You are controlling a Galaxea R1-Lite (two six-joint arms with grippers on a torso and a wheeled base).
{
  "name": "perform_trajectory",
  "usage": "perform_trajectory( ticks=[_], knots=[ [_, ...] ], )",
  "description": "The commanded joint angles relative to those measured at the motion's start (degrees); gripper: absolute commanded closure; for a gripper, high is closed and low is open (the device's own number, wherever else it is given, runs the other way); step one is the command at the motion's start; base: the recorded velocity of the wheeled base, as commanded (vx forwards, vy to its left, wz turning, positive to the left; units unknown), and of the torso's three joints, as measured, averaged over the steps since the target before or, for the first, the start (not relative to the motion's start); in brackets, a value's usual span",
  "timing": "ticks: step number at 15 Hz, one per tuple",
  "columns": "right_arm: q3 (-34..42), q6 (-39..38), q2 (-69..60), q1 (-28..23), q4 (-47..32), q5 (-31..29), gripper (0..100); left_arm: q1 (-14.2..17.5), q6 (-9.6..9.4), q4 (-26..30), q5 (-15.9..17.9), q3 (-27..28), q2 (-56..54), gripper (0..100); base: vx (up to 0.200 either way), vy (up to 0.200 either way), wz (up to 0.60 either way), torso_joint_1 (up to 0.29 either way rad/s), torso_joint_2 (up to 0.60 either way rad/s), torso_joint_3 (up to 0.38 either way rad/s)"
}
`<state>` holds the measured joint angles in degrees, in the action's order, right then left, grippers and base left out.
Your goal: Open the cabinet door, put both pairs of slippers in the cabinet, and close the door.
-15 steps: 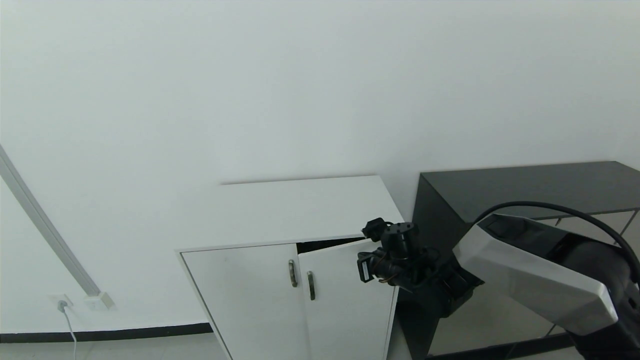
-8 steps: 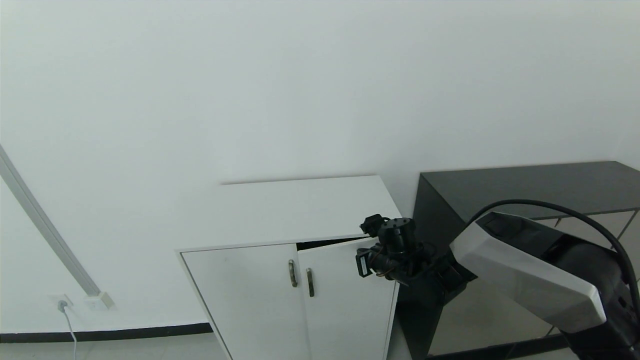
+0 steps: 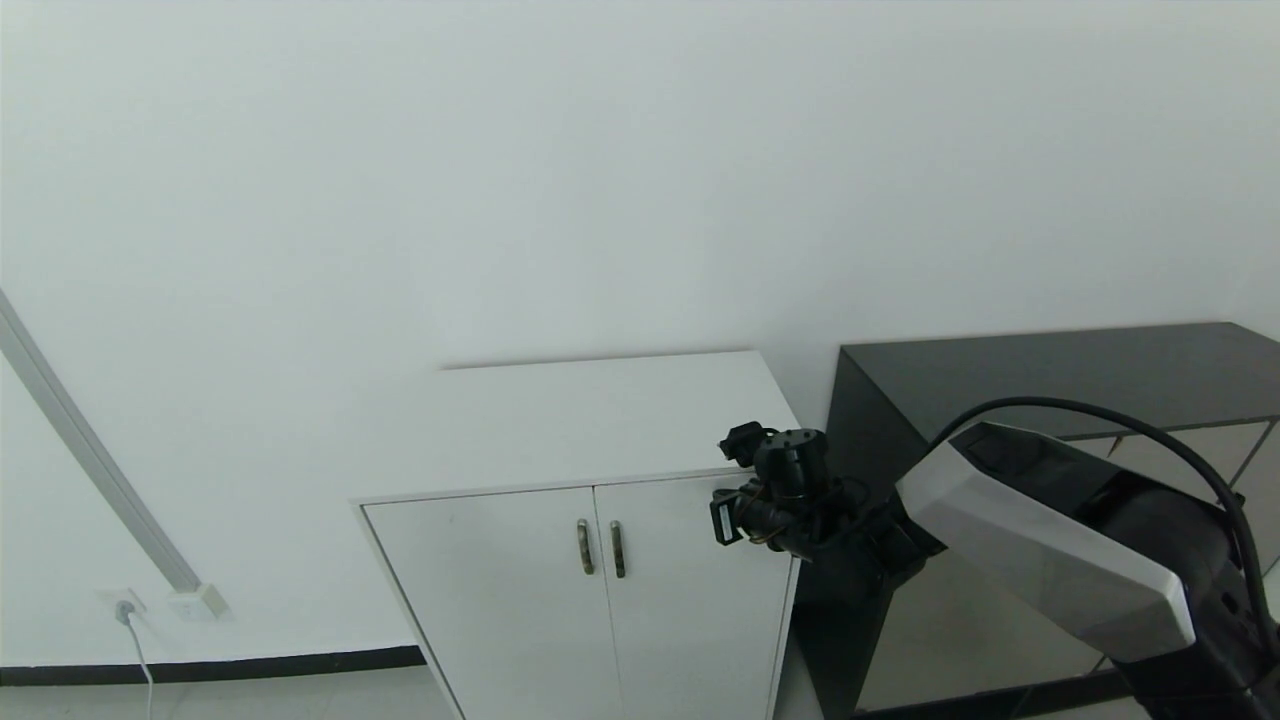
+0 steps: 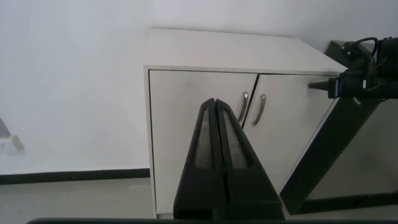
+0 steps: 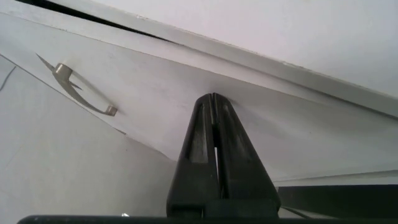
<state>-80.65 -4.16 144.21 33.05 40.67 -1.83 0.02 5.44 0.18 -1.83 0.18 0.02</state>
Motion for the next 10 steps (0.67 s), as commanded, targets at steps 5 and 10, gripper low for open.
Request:
perform_trajectory(
  ticks=[5, 10],
  knots=[
    [-1.4, 0.2, 1.0, 0.0, -0.1, 0.0, 100, 0.1, 0.01, 0.0, 0.0, 0.0, 0.0, 100, 0.0, 0.0, 0.0, 0.0, 0.0, 0.0],
    [-1.5, 0.2, 1.8, 0.0, 0.1, 0.0, 100, 0.1, 0.01, 0.0, 0.0, 0.0, 0.1, 100, 0.0, 0.0, 0.0, 0.0, 0.0, 0.0]
  ],
)
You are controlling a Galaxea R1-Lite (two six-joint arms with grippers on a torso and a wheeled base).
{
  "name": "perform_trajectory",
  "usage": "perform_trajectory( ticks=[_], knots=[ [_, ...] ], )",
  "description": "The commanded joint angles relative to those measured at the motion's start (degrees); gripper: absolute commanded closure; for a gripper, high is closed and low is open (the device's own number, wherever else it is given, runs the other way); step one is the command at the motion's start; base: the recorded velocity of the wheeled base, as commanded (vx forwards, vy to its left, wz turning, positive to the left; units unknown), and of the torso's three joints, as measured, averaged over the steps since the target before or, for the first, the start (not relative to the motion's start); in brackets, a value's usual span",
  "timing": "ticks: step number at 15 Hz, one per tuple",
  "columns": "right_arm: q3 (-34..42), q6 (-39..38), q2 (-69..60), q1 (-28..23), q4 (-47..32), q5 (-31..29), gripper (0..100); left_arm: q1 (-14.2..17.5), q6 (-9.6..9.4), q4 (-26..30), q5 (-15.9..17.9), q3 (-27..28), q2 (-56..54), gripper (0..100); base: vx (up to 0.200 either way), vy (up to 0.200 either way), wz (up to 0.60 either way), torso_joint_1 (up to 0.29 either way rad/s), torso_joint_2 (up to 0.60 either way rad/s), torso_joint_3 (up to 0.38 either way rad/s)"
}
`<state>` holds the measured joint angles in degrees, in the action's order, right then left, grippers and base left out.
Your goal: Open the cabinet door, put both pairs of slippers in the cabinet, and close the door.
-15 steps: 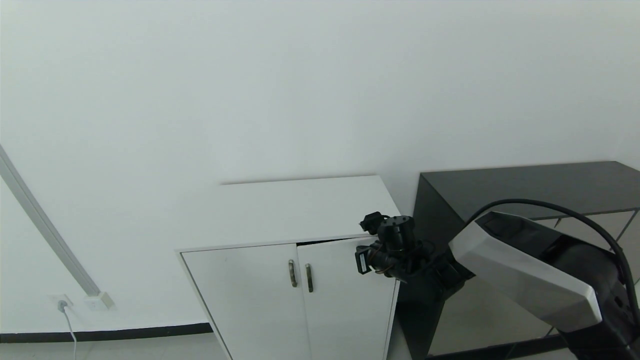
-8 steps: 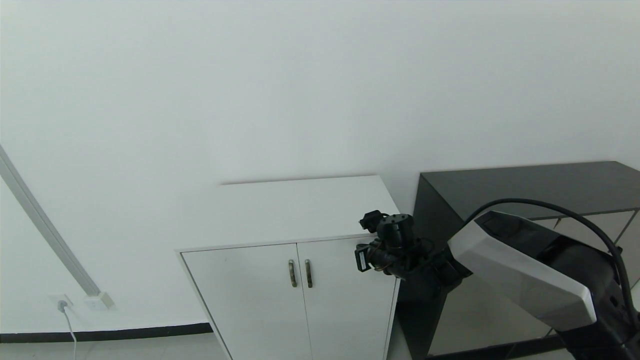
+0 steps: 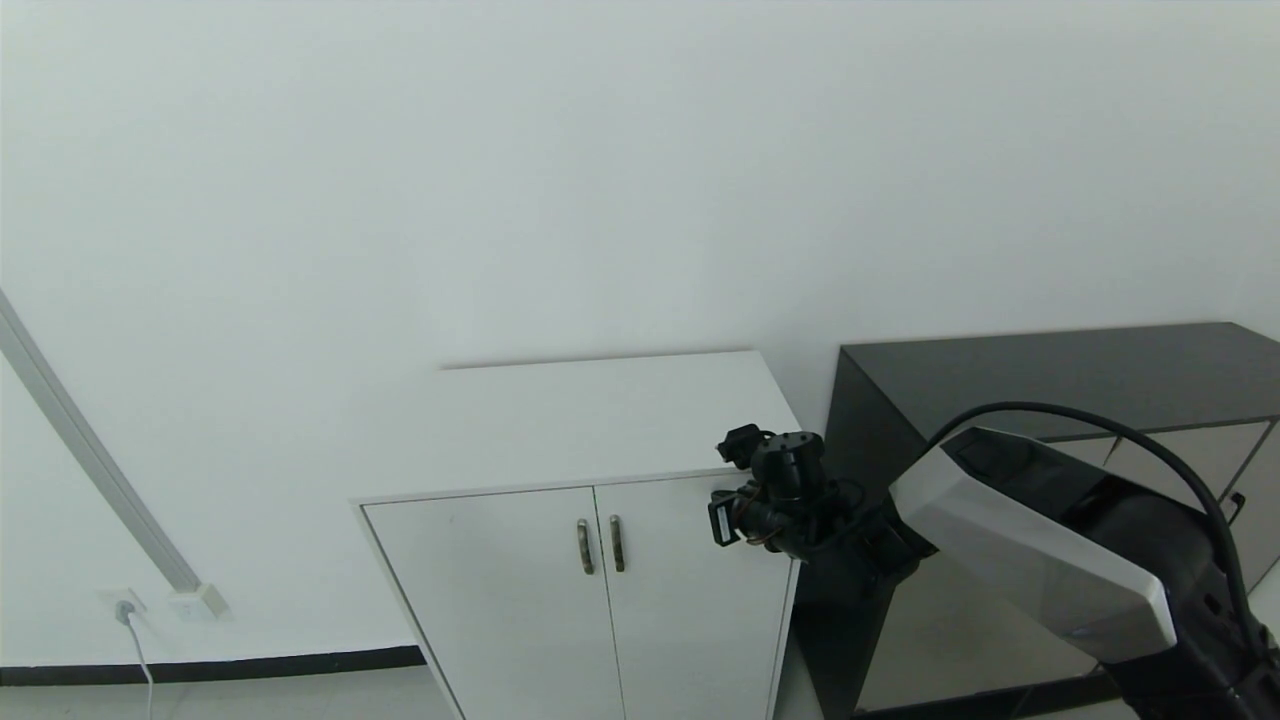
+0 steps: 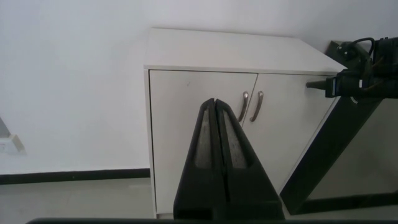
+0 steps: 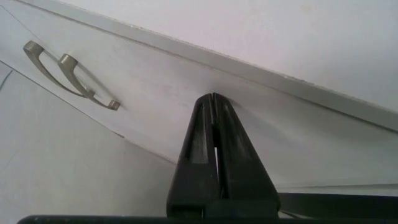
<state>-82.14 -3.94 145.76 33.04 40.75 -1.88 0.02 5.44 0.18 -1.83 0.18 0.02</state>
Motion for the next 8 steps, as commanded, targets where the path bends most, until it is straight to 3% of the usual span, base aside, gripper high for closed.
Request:
perform_trajectory(
  ticks=[1, 8],
  knots=[
    [0.0, 0.0, 0.2, 0.0, 0.0, 0.0, 100, 0.0, 0.01, 0.0, 0.0, 0.0, 0.1, 100, 0.0, 0.0, 0.0, 0.0, 0.0, 0.0],
    [-0.9, 0.0, 1.0, -0.1, 0.0, -0.1, 100, 0.1, 0.01, 0.0, 0.0, 0.0, 0.1, 100, 0.0, 0.0, 0.0, 0.0, 0.0, 0.0]
  ],
)
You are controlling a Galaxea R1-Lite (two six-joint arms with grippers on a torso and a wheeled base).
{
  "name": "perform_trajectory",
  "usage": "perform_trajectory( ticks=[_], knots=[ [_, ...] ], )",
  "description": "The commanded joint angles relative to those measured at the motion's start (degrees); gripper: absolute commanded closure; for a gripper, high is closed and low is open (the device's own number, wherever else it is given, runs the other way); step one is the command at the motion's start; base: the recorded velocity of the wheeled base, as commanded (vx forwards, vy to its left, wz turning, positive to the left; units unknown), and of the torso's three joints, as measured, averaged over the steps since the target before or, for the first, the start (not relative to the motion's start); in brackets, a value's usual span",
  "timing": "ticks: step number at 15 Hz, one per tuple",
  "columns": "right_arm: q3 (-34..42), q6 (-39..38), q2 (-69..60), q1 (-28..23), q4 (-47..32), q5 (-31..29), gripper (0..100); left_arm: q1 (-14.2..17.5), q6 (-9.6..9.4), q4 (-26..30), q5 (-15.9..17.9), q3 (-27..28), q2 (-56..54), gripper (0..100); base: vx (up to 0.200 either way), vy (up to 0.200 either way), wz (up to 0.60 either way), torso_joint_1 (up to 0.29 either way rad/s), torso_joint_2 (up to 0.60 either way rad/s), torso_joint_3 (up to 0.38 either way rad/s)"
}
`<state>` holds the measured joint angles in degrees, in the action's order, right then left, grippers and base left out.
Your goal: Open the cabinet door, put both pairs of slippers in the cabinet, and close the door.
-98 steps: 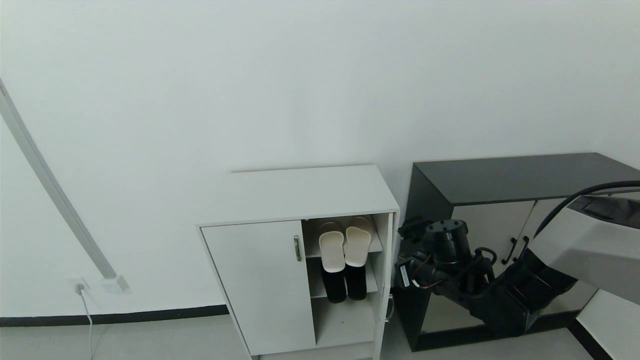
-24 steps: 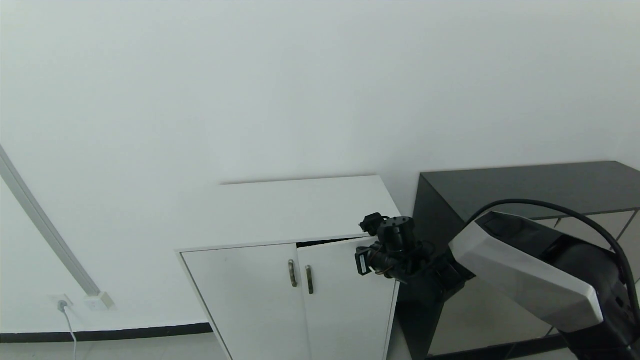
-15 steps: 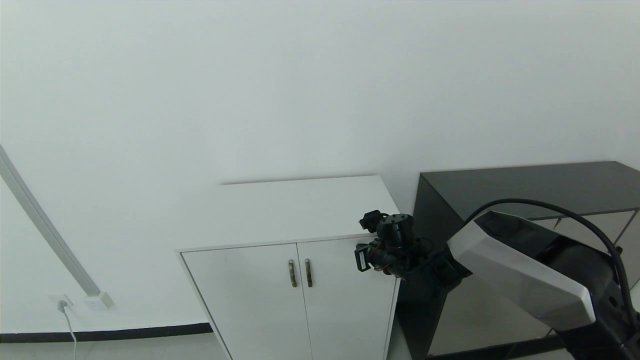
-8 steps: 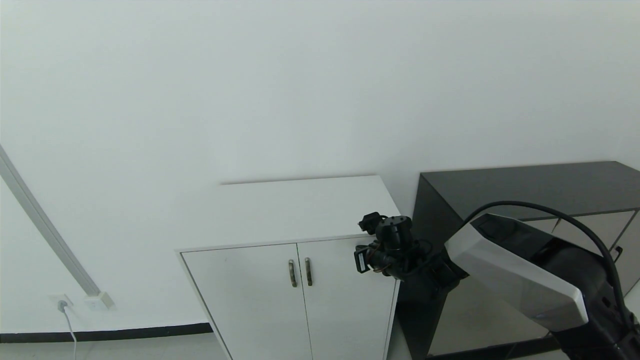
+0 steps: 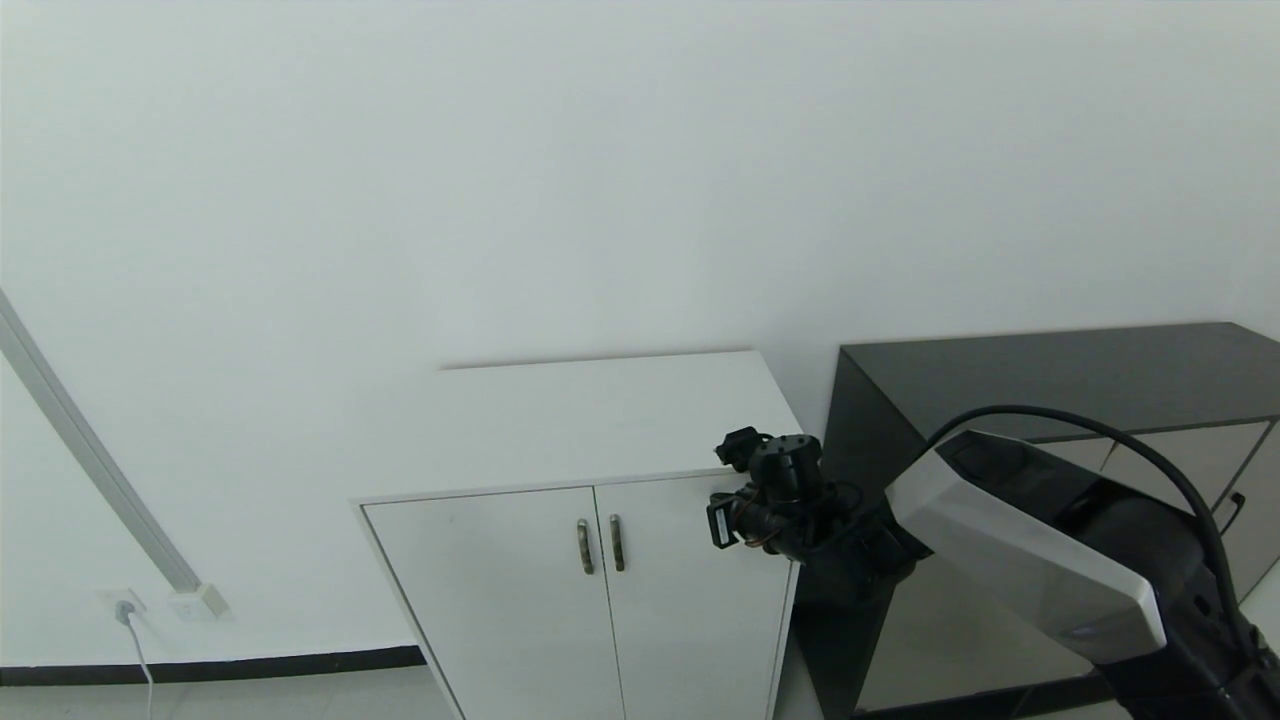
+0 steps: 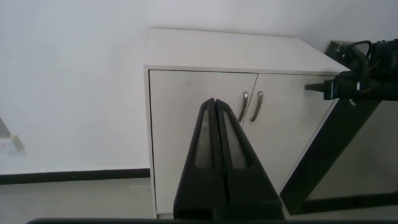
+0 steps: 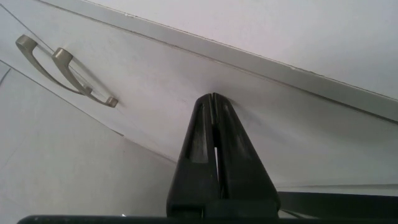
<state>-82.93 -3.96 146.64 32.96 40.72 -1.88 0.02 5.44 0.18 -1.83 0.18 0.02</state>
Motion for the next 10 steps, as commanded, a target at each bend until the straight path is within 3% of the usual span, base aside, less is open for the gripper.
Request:
perform_trajectory(
  ticks=[1, 5, 10],
  knots=[
    [-0.1, 0.0, 0.1, -0.1, 0.1, 0.0, 100, 0.1, 0.01, 0.0, 0.0, 0.0, 0.0, 100, 0.0, 0.0, 0.0, 0.0, 0.0, 0.0],
    [2.0, -0.3, -1.4, -0.2, 0.3, 0.0, 100, 0.1, 0.01, 0.0, 0.1, 0.0, 0.0, 100, 0.0, 0.0, 0.0, 0.0, 0.0, 0.0],
    [15.7, -0.3, -10.5, -1.4, 6.2, 0.0, 100, 0.0, 0.01, 0.0, 0.1, 0.0, 0.1, 100, 0.0, 0.0, 0.0, 0.0, 0.0, 0.0]
  ],
)
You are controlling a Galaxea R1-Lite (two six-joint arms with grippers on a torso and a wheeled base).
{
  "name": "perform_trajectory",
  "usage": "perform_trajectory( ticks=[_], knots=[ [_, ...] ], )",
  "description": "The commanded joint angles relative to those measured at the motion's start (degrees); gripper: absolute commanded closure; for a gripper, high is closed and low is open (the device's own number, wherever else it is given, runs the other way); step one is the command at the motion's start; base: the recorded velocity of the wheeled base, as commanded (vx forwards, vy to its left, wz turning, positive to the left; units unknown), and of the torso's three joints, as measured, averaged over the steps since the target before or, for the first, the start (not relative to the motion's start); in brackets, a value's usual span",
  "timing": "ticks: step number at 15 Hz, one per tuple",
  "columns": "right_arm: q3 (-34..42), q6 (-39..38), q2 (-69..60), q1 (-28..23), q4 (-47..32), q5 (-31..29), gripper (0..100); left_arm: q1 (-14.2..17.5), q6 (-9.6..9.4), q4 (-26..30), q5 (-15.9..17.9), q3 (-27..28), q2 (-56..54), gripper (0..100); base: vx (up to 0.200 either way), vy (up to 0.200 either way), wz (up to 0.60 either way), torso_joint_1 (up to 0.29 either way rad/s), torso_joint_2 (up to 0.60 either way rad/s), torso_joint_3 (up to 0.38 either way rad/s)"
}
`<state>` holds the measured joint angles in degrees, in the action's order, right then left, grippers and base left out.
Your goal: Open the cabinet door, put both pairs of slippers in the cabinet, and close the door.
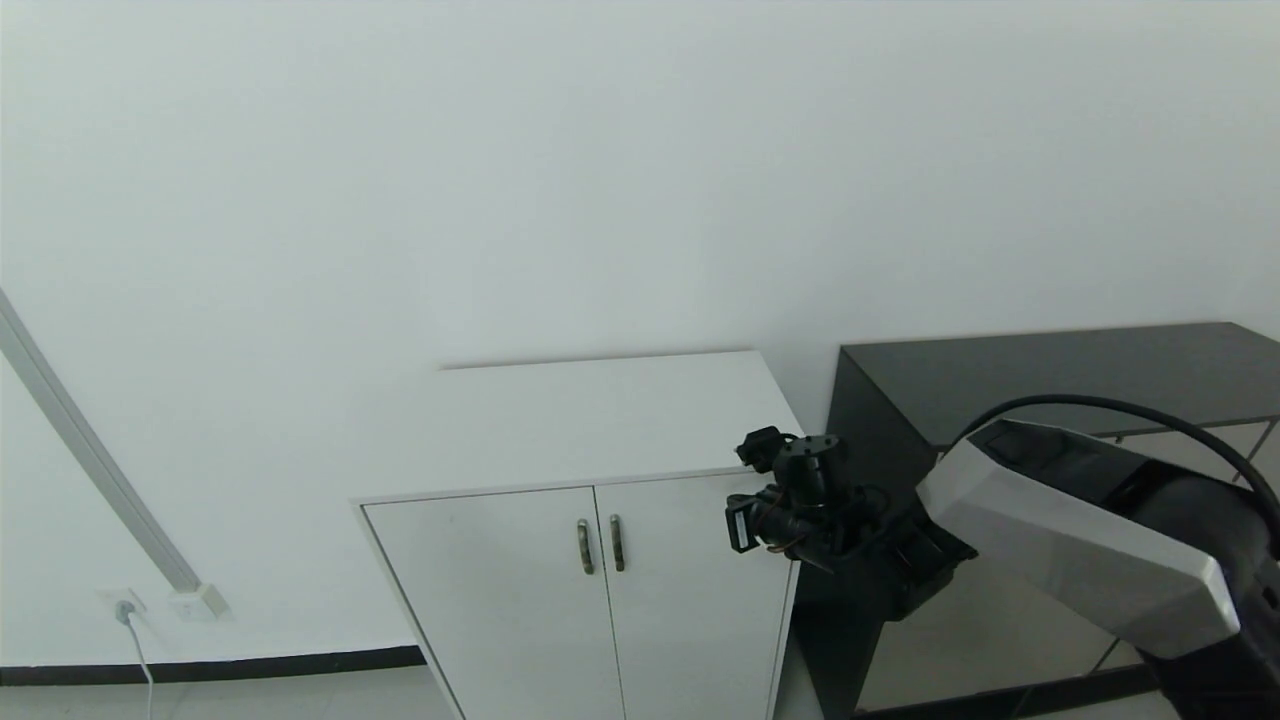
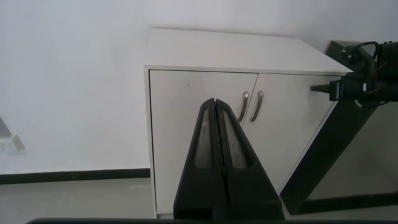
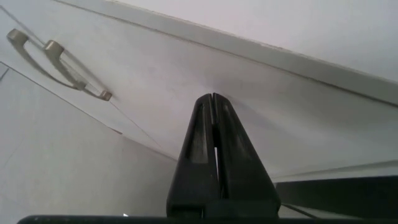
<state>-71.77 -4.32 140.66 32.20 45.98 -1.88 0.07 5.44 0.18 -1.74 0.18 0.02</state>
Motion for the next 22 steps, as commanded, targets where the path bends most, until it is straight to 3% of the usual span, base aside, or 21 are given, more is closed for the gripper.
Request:
perform_trajectory(
  ticks=[1, 8, 10, 12, 22],
  knots=[
    [7.9, -0.1, -6.8, -0.9, 1.7, 0.0, 100, -0.1, 0.01, 0.0, 0.0, 0.0, 0.1, 100, 0.0, 0.0, 0.0, 0.0, 0.0, 0.0],
    [32.4, -0.6, -26.2, -6.2, 4.4, -1.0, 100, -0.1, -0.08, 0.0, 0.2, 0.0, 0.1, 100, 0.0, 0.0, 0.0, 0.0, 0.0, 0.0],
    [35.8, -0.6, -28.7, -7.9, 4.6, -8.6, 100, 0.0, -0.08, 0.0, 0.2, 0.0, 0.1, 100, 0.0, 0.0, 0.0, 0.0, 0.0, 0.0],
    [40.8, -0.7, -31.9, -9.8, 5.8, -11.6, 100, 0.0, -0.08, 0.0, 0.2, 0.0, 0.1, 100, 0.0, 0.0, 0.0, 0.0, 0.0, 0.0],
    [66.9, -0.3, -55.1, -13.1, 10.3, -11.7, 100, 0.0, 0.01, 0.0, 0.2, 0.0, 0.1, 100, 0.0, 0.0, 0.0, 0.0, 0.0, 0.0]
  ],
)
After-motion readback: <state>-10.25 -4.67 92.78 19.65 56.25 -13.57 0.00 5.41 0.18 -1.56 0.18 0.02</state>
